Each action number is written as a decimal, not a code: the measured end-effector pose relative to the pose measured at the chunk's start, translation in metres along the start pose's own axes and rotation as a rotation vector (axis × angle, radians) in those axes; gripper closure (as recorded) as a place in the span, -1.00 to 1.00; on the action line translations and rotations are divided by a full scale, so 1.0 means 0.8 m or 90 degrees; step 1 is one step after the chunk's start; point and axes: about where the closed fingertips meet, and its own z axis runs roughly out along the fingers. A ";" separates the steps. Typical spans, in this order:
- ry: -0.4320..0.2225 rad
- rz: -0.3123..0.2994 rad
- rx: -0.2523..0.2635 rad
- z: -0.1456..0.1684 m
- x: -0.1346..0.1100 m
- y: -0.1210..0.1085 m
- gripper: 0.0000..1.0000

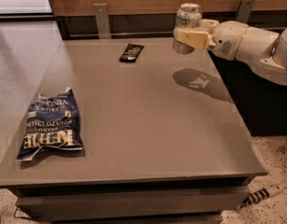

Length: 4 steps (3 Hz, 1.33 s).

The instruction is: Move 7up can near rxbar chocolate

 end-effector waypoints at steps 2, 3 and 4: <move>0.037 0.002 0.021 0.021 0.007 -0.015 1.00; 0.091 0.015 0.035 0.062 0.034 -0.051 1.00; 0.119 0.047 0.043 0.117 0.075 -0.101 1.00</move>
Offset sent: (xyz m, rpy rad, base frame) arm 0.0589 0.0098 -0.0173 -0.1379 0.1119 -0.1160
